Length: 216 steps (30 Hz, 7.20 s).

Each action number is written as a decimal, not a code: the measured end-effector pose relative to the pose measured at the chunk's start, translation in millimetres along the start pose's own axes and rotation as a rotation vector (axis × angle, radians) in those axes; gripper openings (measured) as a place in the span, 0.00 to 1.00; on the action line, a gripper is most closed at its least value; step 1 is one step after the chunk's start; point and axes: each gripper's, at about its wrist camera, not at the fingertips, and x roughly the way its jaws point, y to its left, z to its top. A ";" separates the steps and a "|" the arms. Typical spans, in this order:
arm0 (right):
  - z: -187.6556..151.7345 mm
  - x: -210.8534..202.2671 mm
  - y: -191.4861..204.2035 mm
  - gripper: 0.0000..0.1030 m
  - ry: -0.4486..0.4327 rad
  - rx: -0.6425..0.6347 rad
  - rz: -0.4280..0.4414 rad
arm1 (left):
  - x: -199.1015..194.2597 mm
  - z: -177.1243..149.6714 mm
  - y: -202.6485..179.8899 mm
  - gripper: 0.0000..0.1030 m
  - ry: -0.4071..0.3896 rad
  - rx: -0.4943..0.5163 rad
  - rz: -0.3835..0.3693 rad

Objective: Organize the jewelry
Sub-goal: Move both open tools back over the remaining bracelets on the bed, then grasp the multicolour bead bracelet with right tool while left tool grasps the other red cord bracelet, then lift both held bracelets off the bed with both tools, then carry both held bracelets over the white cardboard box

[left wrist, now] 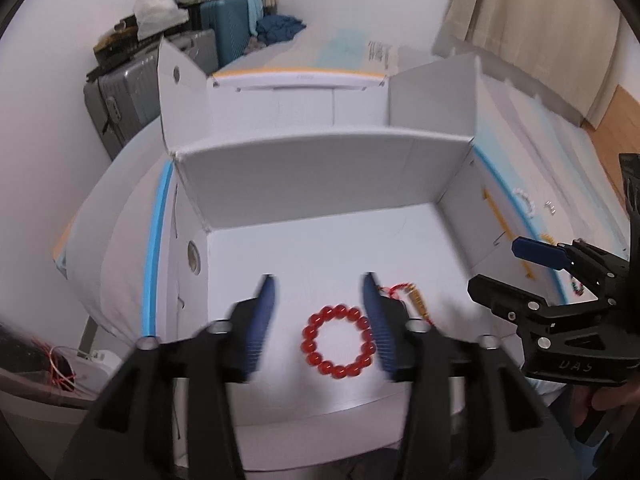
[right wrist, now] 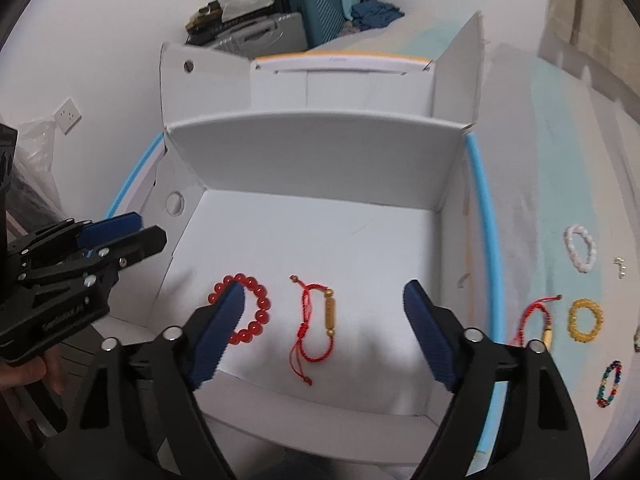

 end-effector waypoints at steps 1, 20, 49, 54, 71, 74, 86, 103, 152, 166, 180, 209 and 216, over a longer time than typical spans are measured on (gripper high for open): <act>-0.2 -6.9 -3.5 0.82 -0.014 0.003 -0.009 | -2.4 0.7 -2.1 0.57 -0.007 0.001 -0.002; -30.3 -124.7 -112.6 0.88 -0.149 0.186 -0.166 | -42.1 19.2 -127.7 0.83 -0.096 0.138 -0.093; -132.3 -189.9 -288.7 0.93 -0.109 0.383 -0.336 | 31.5 -14.4 -339.8 0.94 -0.028 0.339 -0.239; -142.7 -166.6 -305.6 0.93 -0.074 0.392 -0.339 | 61.2 -20.2 -345.0 0.94 -0.006 0.332 -0.217; -165.2 -63.7 -343.4 0.93 0.031 0.381 -0.376 | 152.0 -21.2 -335.4 0.94 0.023 0.253 -0.201; -167.5 -52.2 -348.5 0.93 0.037 0.387 -0.377 | 159.8 -21.6 -335.6 0.94 0.024 0.270 -0.187; -168.6 -24.8 -356.2 0.71 0.081 0.386 -0.348 | 192.9 -23.5 -330.3 0.67 0.143 0.271 -0.119; -166.8 -31.8 -362.8 0.17 0.056 0.428 -0.302 | 183.1 -23.5 -325.9 0.07 0.177 0.284 -0.195; -147.6 -126.5 -321.6 0.09 -0.071 0.424 -0.265 | 72.5 2.1 -323.4 0.07 0.076 0.297 -0.234; -134.4 -143.6 -298.3 0.09 -0.070 0.420 -0.292 | 46.5 2.9 -307.6 0.07 0.059 0.297 -0.228; -109.9 -165.4 -260.4 0.09 -0.114 0.370 -0.292 | 11.5 11.1 -279.9 0.07 0.018 0.283 -0.219; -38.3 -160.3 -146.8 0.09 -0.154 0.220 -0.237 | -45.0 27.3 -169.2 0.07 -0.055 0.180 -0.152; -20.0 -147.8 -109.8 0.09 -0.153 0.171 -0.201 | -49.5 23.9 -131.4 0.07 -0.053 0.141 -0.116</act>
